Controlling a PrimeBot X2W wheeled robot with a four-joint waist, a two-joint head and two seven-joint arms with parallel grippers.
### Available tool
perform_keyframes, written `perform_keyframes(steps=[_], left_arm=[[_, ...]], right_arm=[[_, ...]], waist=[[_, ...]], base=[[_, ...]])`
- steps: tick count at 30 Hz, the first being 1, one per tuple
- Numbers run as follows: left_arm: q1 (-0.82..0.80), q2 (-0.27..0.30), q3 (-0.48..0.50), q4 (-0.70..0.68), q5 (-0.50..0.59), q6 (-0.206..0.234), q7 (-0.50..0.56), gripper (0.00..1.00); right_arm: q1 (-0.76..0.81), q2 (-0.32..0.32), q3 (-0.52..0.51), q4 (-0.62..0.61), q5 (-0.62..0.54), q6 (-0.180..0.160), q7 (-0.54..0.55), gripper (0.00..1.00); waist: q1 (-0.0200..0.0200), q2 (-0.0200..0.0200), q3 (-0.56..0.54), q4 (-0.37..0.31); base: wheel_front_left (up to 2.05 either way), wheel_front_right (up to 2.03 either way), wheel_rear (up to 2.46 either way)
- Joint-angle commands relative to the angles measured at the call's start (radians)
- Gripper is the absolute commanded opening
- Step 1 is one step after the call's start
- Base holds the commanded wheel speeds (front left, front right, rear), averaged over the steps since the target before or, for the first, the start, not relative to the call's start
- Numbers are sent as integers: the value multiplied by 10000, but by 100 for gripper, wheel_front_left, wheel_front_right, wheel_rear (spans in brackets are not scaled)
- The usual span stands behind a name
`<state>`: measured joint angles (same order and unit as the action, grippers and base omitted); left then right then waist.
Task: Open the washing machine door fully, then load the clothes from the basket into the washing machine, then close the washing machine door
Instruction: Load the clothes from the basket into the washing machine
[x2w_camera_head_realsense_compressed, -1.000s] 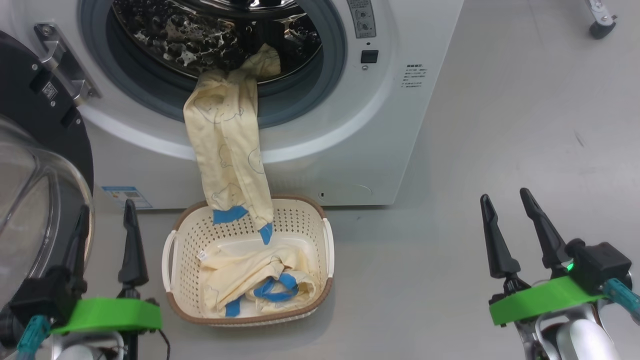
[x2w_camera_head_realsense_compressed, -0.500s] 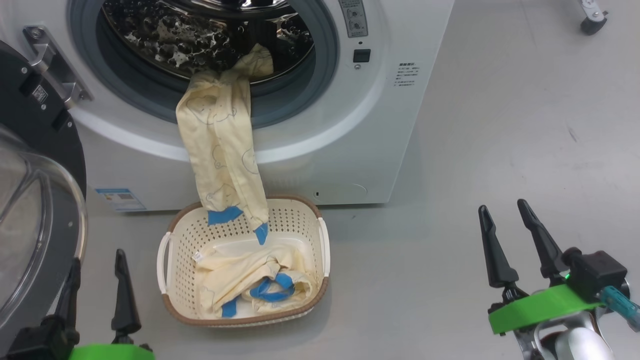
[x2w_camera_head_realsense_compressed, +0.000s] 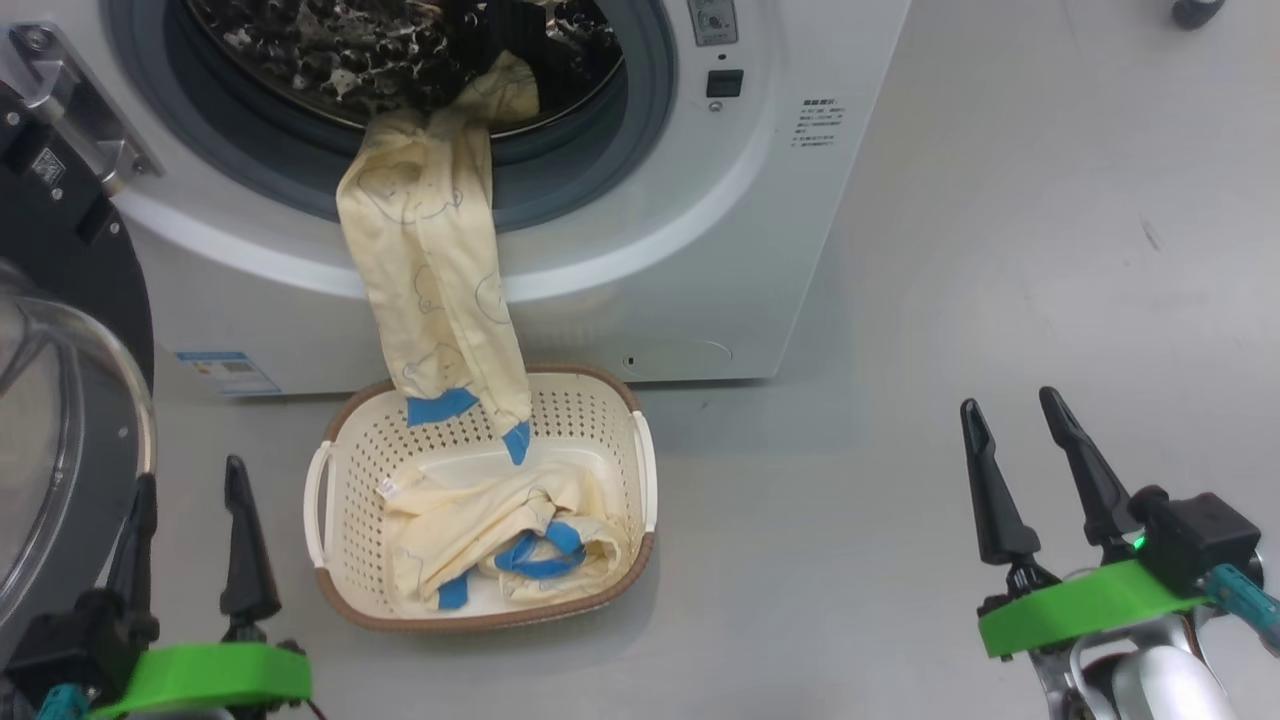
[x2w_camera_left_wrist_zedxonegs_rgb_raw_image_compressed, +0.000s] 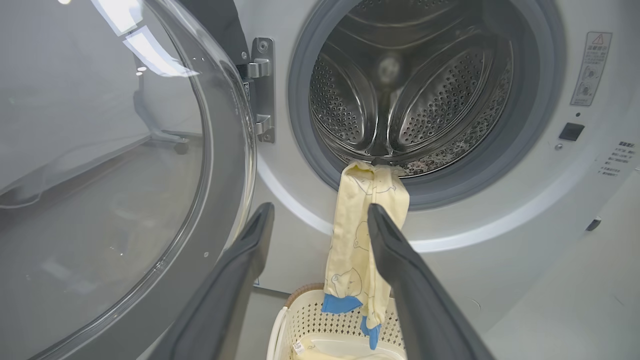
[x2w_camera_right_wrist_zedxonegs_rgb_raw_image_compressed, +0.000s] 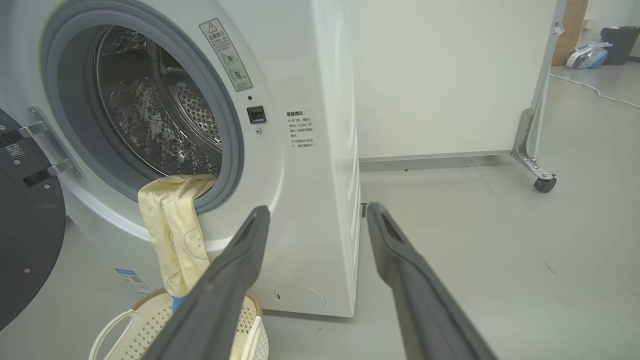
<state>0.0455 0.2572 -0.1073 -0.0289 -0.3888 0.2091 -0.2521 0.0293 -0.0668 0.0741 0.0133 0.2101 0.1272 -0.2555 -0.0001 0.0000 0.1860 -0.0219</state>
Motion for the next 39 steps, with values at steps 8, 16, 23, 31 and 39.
perform_keyframes(steps=[8,16,23,31,39], left_arm=[[-2964,-138,-57,1171,-283,-743,-50,100],[-5138,-808,-218,2911,-537,-1361,-86,100],[-6259,-1393,-106,3947,-441,-1848,-94,100],[-7099,-1853,225,5173,-164,-2529,-96,100],[-7789,-2043,181,5977,20,-2979,-96,100]], right_arm=[[-954,-317,211,-475,-12,35,-63,100],[-1419,-443,142,-644,-107,35,-35,100],[-1620,-482,4,-845,-226,35,33,100],[-1827,-547,-86,-1065,-343,35,131,100],[-1943,-575,-146,-1195,-432,35,174,100]], waist=[[1,0,1382,-211],[1,0,2778,-344],[1,0,3666,-297],[1,0,4489,-250],[1,0,5072,-224]], base=[[0,0,0],[0,0,0],[0,0,0],[0,0,0],[0,0,0]])
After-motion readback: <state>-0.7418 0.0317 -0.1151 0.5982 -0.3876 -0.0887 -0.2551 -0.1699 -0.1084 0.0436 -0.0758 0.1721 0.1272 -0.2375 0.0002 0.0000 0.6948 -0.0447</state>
